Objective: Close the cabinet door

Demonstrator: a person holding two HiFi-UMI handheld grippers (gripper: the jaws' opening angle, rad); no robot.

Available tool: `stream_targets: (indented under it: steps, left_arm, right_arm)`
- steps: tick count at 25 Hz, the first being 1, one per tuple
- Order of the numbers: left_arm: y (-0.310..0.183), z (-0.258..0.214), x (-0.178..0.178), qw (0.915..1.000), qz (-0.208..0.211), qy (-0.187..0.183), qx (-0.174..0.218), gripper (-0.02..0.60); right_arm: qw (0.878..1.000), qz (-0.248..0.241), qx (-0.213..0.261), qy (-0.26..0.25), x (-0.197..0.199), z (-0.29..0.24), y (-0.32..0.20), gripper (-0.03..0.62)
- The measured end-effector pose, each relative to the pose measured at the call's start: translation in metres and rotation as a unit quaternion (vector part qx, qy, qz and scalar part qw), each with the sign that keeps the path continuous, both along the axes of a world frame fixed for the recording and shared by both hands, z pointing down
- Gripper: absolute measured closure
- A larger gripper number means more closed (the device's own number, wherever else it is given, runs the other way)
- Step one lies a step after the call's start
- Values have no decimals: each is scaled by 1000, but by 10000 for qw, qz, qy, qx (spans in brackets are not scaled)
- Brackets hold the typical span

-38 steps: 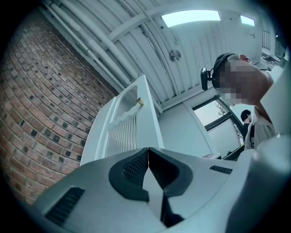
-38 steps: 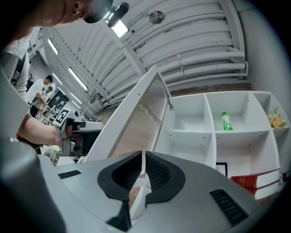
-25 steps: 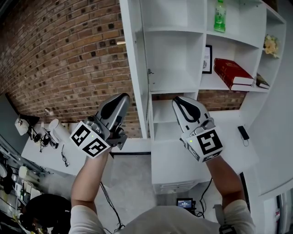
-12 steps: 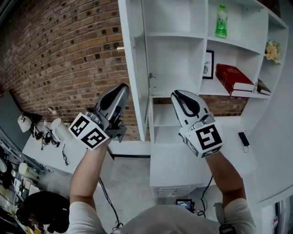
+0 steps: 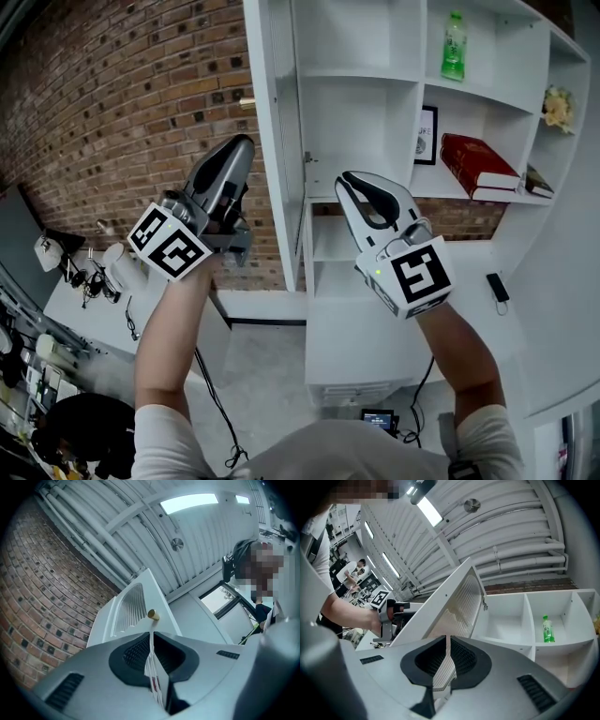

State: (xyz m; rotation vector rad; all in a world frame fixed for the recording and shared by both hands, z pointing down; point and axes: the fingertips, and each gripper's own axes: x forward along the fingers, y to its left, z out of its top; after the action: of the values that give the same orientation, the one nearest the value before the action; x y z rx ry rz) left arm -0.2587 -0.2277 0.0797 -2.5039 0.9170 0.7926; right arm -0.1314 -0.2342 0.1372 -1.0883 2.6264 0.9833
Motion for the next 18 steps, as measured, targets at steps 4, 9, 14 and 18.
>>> stream_targets:
  steps: [4,9,14,18]
  left_arm:
    - [6,-18,-2,9994,228,132,222,526]
    - [10,-39,5,9979,481,95,429,486]
    - [5,-49,7,9966,699,193,387,480]
    - [5,-53,11,9941,985,223,396,480]
  right_arm:
    - [9998,-50,170,88,-12,-13,5,563]
    - [9996,-69,251,109,-17,-23,13,562]
    - [9998,-77,152,139,-19,-18,18,562]
    - [9998,-16,150,111,-17,-19,18,562]
